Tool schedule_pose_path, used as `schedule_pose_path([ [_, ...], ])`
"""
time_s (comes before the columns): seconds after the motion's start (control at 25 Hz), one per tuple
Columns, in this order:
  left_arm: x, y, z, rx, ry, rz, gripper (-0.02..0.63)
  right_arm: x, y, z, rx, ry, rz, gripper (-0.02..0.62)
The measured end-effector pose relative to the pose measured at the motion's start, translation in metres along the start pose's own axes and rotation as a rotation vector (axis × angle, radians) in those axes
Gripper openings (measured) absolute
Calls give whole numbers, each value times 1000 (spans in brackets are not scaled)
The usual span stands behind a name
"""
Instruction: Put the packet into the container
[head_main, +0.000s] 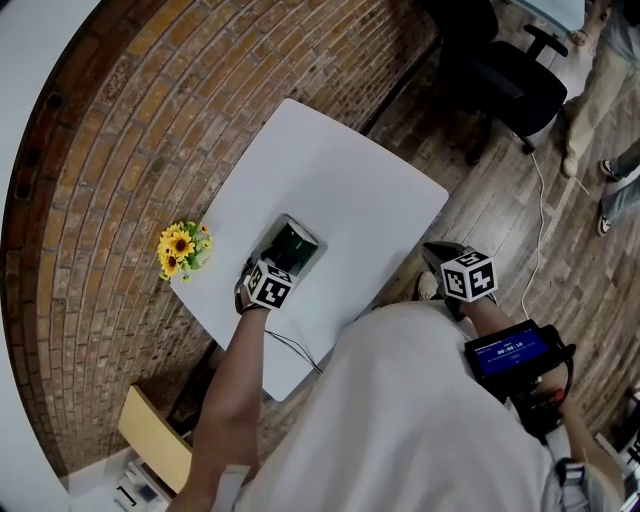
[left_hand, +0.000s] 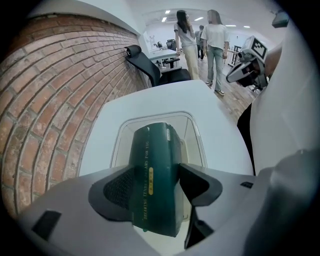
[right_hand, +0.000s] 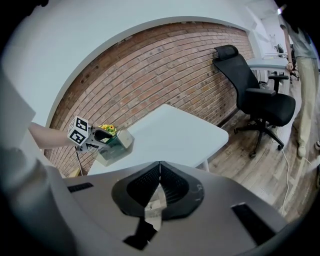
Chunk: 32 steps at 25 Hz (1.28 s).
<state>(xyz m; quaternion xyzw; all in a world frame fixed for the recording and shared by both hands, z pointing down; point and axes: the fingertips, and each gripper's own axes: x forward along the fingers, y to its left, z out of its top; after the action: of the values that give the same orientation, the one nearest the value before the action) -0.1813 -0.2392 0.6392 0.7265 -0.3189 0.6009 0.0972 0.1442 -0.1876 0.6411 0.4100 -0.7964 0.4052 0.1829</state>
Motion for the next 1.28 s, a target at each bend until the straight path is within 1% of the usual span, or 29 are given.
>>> schedule_pose_path([
  [0.24,-15,-3,6,-29,-21,13,275,7,2,5,-34,26,44,8],
  [0.36,-28,-1,12,-59,-46,65,275,11,1,9,-57,45,69,8],
  [0.48,-47,5,14,-93,-83,148,273,15,6,13,-86,61,99,8],
  [0.52,-55,8,15,-110,-97,179,262,17,9,14,-96,64,110,7],
  [0.6,-70,10,16,-157,-130,233,192,20,15,17,-119,71,131,7],
  [0.72,-89,2,14,-230,-178,275,124,25,27,21,-155,79,160,6],
  [0.92,-107,-14,-1,-329,-236,290,71,41,58,29,-232,84,215,6],
  [1.0,-112,-25,-4,-373,-257,284,48,44,69,33,-265,88,236,6],
  [1.08,-116,-39,-6,-406,-280,269,38,42,79,35,-297,90,255,6],
  [1.2,-119,-56,-6,-448,-345,254,26,41,94,38,-331,76,288,6],
  [1.28,-121,-64,-8,-507,-397,244,23,40,104,39,-342,59,308,6],
])
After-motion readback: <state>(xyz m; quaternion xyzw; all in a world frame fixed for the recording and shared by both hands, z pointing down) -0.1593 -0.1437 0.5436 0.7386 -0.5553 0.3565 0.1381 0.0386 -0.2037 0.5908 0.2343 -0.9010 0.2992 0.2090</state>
